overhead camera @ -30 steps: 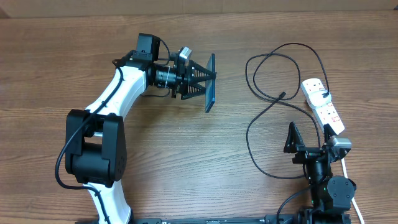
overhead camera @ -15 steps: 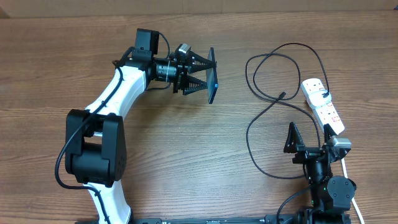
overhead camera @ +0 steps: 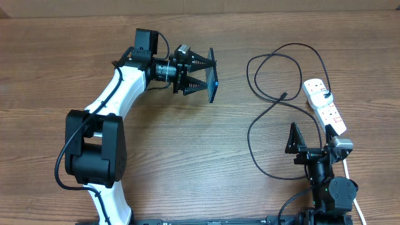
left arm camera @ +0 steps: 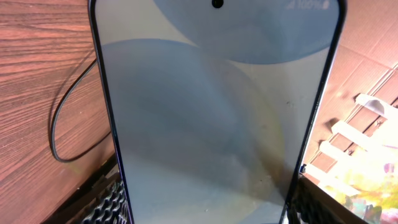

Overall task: Plug charger to phone and switch on socket
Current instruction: 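Move the right gripper toward the phone held by the left gripper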

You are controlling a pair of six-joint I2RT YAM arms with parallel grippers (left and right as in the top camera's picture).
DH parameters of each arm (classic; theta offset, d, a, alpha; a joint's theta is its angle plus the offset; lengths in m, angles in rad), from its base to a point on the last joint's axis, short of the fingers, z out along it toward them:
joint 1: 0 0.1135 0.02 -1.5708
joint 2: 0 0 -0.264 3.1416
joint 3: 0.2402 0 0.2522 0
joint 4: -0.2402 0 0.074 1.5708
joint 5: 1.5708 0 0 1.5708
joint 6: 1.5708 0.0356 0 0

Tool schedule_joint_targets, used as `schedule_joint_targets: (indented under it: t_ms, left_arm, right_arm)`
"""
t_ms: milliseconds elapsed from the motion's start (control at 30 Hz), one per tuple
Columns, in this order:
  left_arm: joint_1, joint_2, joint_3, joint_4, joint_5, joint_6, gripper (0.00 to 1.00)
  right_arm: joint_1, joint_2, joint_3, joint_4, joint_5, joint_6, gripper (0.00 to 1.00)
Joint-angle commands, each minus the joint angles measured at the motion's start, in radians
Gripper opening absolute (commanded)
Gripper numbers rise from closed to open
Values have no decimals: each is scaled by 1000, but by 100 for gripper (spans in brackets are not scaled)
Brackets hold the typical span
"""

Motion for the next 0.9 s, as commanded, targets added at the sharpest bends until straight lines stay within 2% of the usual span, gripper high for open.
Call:
schedule_joint_targets:
  t_ms: [0,400,567,867]
  left_arm:
    - [6,5,31,7,56,-14,38]
    - [6,5,31,12,56,-14,38]
    - [6,5,31,27,55,-14,39]
    - [6,5,31,30,55,-14,39]
  right_arm:
    - [1,-12,-10,3,10,2,100]
    - [1,-12,-10,46,3,3,100]
    - [1,-12,-10,87,-169,3,100]
    - [2,-12,-10,141,-284,2,100]
